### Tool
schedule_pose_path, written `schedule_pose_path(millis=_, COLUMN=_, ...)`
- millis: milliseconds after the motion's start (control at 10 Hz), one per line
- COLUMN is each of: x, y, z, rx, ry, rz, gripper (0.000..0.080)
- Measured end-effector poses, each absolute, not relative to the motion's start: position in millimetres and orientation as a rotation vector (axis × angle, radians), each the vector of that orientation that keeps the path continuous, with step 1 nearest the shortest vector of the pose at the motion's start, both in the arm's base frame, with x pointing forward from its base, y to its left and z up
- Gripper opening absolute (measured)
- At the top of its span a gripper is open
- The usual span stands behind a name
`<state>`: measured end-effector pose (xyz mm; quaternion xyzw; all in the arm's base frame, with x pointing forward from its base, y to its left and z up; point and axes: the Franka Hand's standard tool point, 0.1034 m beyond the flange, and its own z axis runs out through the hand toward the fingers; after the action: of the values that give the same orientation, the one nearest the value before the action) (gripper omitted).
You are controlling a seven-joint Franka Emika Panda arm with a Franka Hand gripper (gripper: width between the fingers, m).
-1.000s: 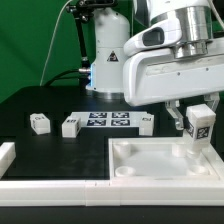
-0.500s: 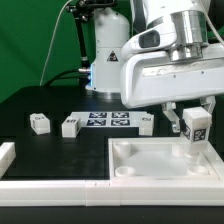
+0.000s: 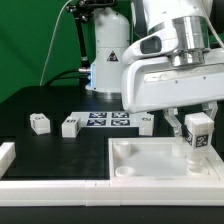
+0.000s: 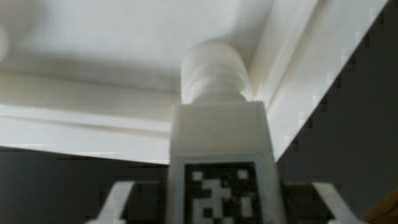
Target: Assemble one leg
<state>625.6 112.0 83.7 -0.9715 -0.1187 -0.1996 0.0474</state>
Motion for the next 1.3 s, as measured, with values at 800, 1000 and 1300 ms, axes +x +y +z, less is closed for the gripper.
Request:
schedule_pose_path(millis=800, x=630.0, y=117.8, z=70.9, rx=-2.929, ry=-0.352, rz=-0.810, gripper=0.0290)
schedule_pose_path(millis=1000, x=630.0, y=117.7, z=71.0, rx=-2.929, ry=-0.352, rz=-0.812, gripper=0.0383)
schedule_pose_path(millis=1300, x=630.0, y=117.6, z=71.0, rx=-2.929, ry=-0.351, rz=-0.812, gripper=0.0557)
